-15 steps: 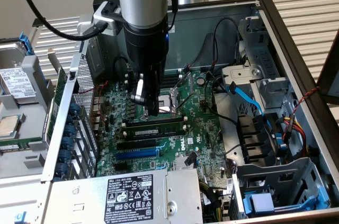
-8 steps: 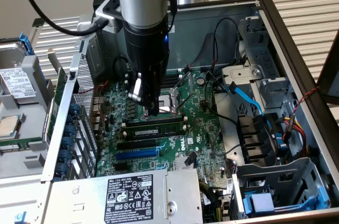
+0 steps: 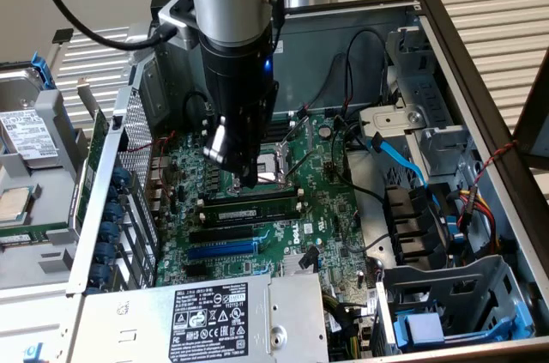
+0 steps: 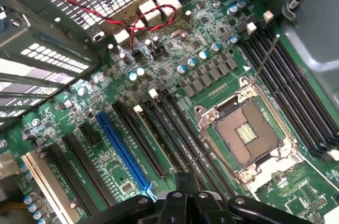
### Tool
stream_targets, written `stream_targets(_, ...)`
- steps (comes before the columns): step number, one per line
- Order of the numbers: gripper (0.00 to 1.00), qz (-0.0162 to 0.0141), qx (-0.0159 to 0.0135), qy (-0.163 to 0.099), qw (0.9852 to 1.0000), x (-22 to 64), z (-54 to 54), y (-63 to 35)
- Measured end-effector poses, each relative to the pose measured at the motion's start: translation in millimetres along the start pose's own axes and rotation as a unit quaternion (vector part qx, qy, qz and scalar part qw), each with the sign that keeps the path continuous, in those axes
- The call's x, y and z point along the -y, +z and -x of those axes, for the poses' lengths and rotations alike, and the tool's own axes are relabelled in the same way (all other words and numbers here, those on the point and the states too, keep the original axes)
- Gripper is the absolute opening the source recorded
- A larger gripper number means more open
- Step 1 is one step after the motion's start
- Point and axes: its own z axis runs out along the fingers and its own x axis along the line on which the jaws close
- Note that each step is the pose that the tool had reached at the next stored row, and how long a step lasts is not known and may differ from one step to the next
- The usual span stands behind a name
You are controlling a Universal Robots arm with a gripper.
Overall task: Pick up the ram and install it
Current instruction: 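Press down the ram until it locks into place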
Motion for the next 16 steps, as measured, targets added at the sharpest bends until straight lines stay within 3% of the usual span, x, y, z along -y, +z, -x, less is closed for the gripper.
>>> stream_targets(7,0.11,-0.0008,-0.0004,0.042,0.9991,0.0,0.0,0.0)
stream_targets(12,0.11,-0.0062,-0.0069,0.065,0.9979,0.0,0.0,0.0)
stream_targets(16,0.11,-0.0081,-0.0092,0.086,0.9962,0.0,0.0,0.0)
